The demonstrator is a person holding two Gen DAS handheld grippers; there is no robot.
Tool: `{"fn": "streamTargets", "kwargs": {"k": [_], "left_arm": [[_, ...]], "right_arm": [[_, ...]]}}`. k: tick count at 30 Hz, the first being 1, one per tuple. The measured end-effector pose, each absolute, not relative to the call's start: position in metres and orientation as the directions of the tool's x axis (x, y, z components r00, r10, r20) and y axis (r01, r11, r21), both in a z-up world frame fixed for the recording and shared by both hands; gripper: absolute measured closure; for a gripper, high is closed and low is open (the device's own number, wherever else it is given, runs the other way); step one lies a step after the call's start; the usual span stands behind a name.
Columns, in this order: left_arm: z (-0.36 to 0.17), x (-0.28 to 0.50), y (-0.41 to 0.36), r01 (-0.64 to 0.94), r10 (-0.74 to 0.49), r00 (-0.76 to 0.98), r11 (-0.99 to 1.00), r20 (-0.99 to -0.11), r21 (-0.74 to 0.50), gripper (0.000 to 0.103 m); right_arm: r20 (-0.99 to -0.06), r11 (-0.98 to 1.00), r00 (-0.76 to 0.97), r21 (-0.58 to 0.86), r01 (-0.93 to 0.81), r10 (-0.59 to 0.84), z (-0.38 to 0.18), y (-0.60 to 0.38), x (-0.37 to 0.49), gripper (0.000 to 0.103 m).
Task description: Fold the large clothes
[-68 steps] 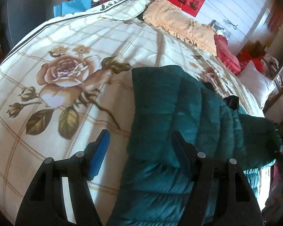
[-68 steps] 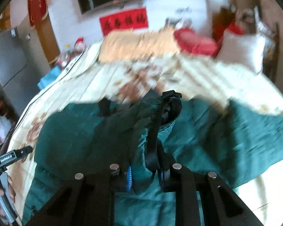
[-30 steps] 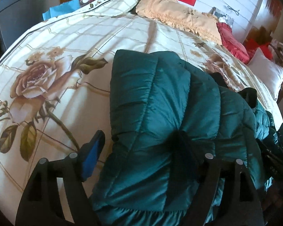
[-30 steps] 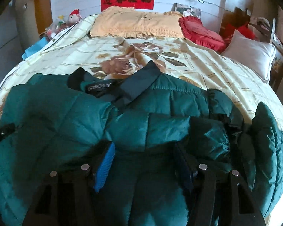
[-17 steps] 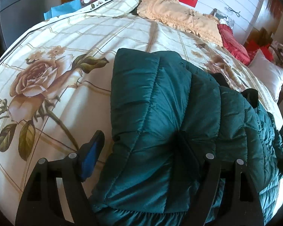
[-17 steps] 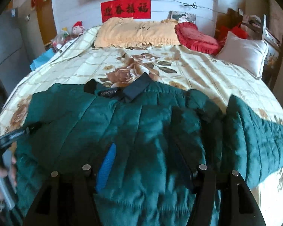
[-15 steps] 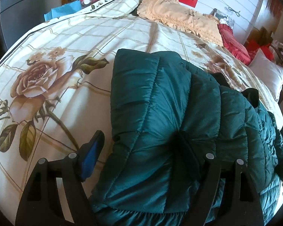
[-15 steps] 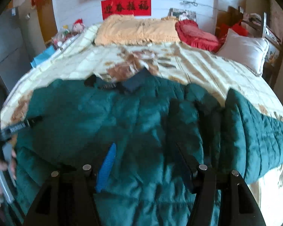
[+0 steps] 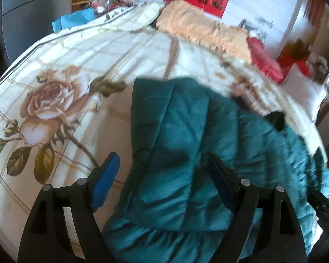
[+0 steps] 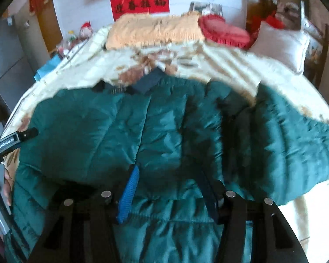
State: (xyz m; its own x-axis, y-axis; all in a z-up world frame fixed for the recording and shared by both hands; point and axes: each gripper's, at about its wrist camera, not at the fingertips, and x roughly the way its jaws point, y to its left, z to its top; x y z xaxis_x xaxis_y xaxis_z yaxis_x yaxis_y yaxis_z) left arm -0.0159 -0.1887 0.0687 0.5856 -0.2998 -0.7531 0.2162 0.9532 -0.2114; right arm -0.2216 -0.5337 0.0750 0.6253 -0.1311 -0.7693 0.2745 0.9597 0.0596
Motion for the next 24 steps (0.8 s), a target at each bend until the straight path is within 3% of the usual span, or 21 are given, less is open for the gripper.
{"fn": "streamTargets", "kwargs": {"k": [6,13,19,24], "left_arm": [[0.079,-0.007,-0.217,0.238,-0.31,0.591,0.949,-0.745,-0.206,0.02],[0.05,0.001,-0.241,0.239,-0.21,0.614,0.968,-0.761,-0.074,0.018],[0.041,0.006,-0.24,0.244,-0.219,0.611,0.966,-0.761,-0.081,0.013],[0.039,0.004,-0.242,0.245,-0.21,0.621,0.967,-0.756,-0.067,0.013]], "right_arm": [[-0.732,0.954,0.662,0.058,0.295,-0.16,0.096,-0.537,-0.207,0.049],[-0.778,0.948,0.598,0.011,0.319,-0.192,0.059,-0.538,-0.169,0.049],[-0.787,0.945,0.578,-0.022,0.325,-0.217,0.039,-0.54,-0.159,0.048],[-0.792,0.95,0.58,0.0,0.312,-0.19,0.057,-0.538,-0.17,0.048]]}}
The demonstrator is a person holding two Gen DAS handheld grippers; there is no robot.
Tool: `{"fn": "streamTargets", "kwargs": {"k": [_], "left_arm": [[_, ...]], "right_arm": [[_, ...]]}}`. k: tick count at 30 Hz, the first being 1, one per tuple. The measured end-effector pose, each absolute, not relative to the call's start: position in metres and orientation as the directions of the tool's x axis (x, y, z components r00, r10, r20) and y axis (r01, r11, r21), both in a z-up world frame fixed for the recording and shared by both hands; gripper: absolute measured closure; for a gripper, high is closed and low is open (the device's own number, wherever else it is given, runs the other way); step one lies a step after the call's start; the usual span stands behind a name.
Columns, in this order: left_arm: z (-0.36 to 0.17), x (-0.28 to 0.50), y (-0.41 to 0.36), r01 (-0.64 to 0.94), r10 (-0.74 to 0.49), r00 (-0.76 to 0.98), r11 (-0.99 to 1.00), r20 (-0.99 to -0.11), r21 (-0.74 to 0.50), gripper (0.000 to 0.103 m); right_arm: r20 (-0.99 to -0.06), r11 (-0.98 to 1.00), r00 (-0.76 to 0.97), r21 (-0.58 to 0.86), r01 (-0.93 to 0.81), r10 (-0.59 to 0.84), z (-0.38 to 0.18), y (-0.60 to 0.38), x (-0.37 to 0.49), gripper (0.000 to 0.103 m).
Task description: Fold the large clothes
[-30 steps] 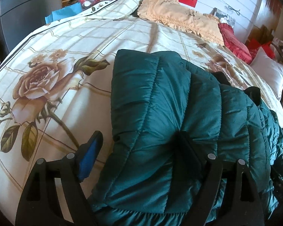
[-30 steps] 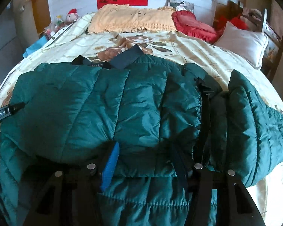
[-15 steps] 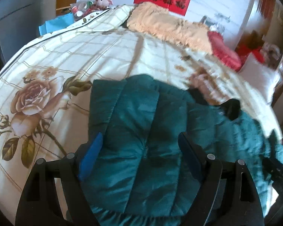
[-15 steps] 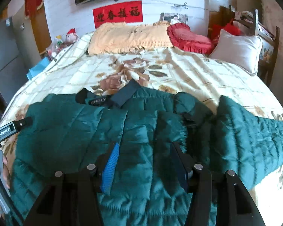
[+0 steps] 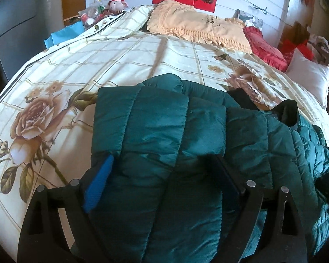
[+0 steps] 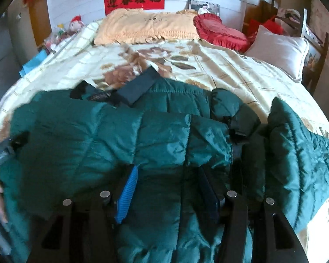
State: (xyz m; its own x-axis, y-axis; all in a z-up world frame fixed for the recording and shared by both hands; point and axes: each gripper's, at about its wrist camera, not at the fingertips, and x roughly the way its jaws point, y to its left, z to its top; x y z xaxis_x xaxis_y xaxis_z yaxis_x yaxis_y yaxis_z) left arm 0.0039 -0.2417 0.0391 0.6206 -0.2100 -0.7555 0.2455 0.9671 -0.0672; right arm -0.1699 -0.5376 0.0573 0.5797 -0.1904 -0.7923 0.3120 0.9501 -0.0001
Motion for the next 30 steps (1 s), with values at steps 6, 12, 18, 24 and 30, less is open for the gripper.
{"fn": "streamTargets", "kwargs": {"k": [6,12,18,24,30], "left_arm": [[0.039,0.003,-0.242,0.245,-0.207,0.623,0.967,-0.755,-0.063,0.012],[0.04,0.0,-0.243,0.245,-0.191,0.627,0.969,-0.755,-0.042,0.012],[0.054,-0.022,-0.238,0.249,-0.187,0.613,0.968,-0.767,-0.037,0.012],[0.07,-0.051,-0.23,0.272,-0.261,0.599,0.955,-0.757,-0.114,0.012],[0.08,-0.07,-0.236,0.297,-0.287,0.604,0.947,-0.743,-0.125,0.012]], "right_arm": [[-0.781,0.958,0.602,0.016,0.286,-0.167,0.069,-0.524,-0.199,0.047],[-0.803,0.959,0.564,-0.029,0.281,-0.19,0.041,-0.522,-0.197,0.047],[-0.81,0.959,0.56,-0.005,0.284,-0.171,0.055,-0.519,-0.206,0.044],[-0.777,0.96,0.612,0.036,0.279,-0.149,0.077,-0.513,-0.235,0.034],[-0.762,0.962,0.631,0.042,0.271,-0.145,0.091,-0.513,-0.254,0.033]]}}
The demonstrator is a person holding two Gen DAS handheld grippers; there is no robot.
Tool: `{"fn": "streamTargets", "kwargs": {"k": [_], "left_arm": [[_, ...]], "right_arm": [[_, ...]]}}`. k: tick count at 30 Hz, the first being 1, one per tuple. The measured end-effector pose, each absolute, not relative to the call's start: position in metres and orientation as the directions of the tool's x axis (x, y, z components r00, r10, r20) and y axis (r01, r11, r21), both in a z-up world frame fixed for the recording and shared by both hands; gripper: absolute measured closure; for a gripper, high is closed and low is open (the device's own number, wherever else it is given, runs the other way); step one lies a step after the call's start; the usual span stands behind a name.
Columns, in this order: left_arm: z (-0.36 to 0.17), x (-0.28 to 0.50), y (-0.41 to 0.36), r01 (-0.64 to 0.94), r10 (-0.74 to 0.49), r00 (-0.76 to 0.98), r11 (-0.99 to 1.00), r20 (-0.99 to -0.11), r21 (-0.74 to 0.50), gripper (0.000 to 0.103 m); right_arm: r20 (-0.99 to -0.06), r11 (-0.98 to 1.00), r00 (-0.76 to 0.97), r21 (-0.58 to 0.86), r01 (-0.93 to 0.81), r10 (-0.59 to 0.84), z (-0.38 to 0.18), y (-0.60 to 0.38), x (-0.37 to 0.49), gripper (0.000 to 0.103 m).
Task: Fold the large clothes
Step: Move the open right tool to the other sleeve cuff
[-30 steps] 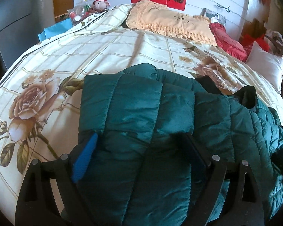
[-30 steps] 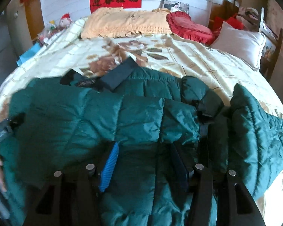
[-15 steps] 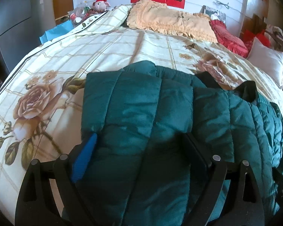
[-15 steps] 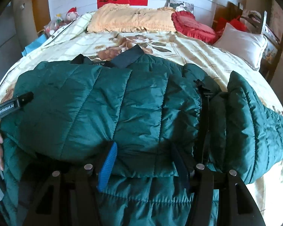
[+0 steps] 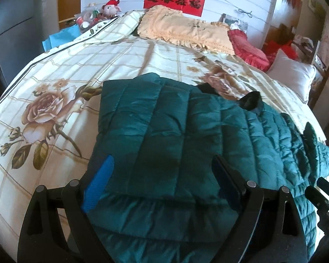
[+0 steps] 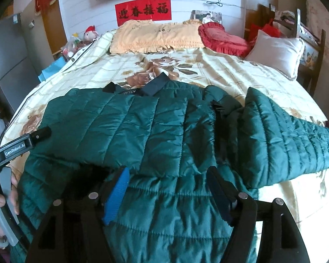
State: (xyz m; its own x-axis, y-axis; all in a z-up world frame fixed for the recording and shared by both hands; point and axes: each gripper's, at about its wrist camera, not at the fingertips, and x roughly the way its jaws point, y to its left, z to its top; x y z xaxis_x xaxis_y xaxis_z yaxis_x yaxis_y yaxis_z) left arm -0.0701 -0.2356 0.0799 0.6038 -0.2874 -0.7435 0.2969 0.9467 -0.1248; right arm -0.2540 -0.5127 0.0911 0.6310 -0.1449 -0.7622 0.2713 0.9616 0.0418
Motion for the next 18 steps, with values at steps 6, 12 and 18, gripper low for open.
{"fn": "streamTargets", "kwargs": {"k": [6,12,18], "left_arm": [[0.082,-0.077,-0.243,0.317,-0.305,0.587,0.939,-0.75,-0.134,0.012],[0.081,-0.08,-0.247,0.31,-0.306,0.594,0.941,-0.744,-0.139,0.012],[0.079,-0.081,-0.253,0.307,-0.305,0.593,0.941,-0.745,-0.141,0.012]], "right_arm": [[-0.736,0.955,0.659,0.056,0.292,-0.158,0.105,-0.526,-0.272,0.033],[-0.723,0.929,0.655,0.05,0.366,-0.219,0.115,-0.567,-0.29,0.032],[-0.708,0.887,0.638,0.037,0.46,-0.301,0.124,-0.619,-0.307,0.029]]}}
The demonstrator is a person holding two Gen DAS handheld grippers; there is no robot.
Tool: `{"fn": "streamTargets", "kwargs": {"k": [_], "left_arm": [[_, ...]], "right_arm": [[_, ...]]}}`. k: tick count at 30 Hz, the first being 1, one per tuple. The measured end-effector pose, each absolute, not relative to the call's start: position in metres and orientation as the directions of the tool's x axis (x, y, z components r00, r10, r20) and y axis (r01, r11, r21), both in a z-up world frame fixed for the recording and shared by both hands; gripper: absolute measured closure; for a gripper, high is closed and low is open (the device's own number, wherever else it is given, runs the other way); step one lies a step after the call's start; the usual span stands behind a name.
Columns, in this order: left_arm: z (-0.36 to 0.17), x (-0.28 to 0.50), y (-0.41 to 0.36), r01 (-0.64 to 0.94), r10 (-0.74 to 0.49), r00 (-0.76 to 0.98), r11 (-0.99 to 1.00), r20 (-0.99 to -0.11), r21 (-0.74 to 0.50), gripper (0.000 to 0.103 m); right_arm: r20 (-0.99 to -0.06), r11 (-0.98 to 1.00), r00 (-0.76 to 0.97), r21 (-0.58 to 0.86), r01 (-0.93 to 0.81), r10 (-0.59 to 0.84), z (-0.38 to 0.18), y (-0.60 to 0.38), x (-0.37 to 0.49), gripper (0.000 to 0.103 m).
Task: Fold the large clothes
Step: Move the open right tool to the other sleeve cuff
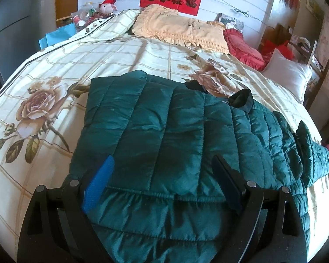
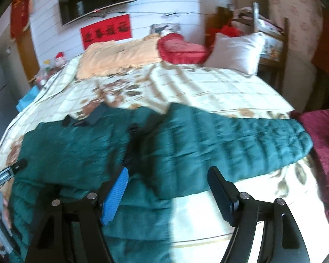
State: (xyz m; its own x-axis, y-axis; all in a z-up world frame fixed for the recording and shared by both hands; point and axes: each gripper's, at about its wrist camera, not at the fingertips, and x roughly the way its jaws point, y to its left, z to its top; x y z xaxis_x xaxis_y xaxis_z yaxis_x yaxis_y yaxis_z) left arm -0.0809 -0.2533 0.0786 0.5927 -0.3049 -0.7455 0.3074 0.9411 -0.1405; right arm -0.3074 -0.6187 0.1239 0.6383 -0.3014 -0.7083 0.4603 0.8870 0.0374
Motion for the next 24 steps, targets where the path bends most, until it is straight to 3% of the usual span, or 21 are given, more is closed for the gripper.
{"fn": "streamTargets", "kwargs": {"k": [9,20,24], "left_arm": [[0.076,-0.085,-0.255,0.31,-0.319,0.598,0.938,-0.736,-0.155,0.012],[0.074,-0.097,-0.257,0.308,-0.354,0.576,0.929,-0.737,-0.205,0.012],[0.074,-0.102,-0.26,0.322,-0.363,0.57,0.924,-0.737,-0.206,0.012]], "right_arm": [[-0.72,0.818,0.557,-0.026,0.574,-0.414,0.118,-0.688,-0.324,0.028],[-0.751,0.744,0.479,-0.025,0.668,-0.455,0.095,-0.751,-0.334,0.028],[-0.751,0.709,0.463,-0.01,0.705,-0.471,0.088,-0.773,-0.339,0.02]]}}
